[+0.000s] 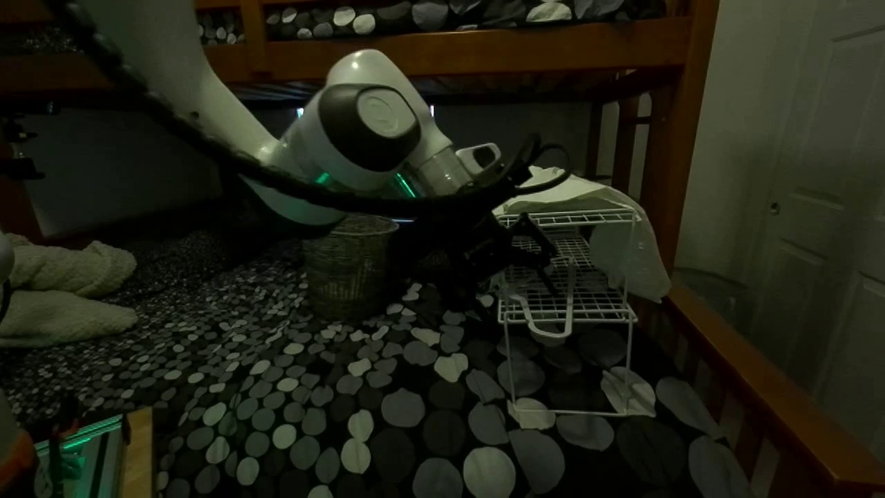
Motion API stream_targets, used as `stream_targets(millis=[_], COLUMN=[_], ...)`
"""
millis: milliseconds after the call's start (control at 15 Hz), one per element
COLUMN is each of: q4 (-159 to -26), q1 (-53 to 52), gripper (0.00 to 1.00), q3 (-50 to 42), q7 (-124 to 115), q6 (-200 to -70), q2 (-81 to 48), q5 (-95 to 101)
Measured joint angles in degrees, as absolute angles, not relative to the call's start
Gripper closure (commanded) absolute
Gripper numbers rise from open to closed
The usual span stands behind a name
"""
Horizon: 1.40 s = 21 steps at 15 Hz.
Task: Take the hanger from the second shelf to the top shelf
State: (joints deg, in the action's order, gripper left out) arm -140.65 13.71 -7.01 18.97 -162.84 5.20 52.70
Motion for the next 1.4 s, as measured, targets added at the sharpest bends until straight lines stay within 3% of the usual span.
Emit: stream_targets(millis=[267, 733, 933, 1067, 1133, 1400], q4=[-132.45, -131.03, -128.86, -126.49, -125.24, -121.45], q1=[13.47, 11.00, 9.27, 8.72, 8.68, 8.73], gripper=[0.00, 0.01, 0.29, 0.38, 0.51, 0.79], q3=[-7.94, -6.20, -4.92, -5.03, -5.18, -5.54], q7=[19.55, 20.30, 19.12, 18.05, 17.71, 17.50], q6=[-169.31, -169.96, -169.96, -169.91, -169.89, -169.71], q2=[-6.73, -9.85, -12.47, -14.73, -16.00, -21.21], q5=[51.97, 47.95, 47.76, 47.89, 47.90, 46.48])
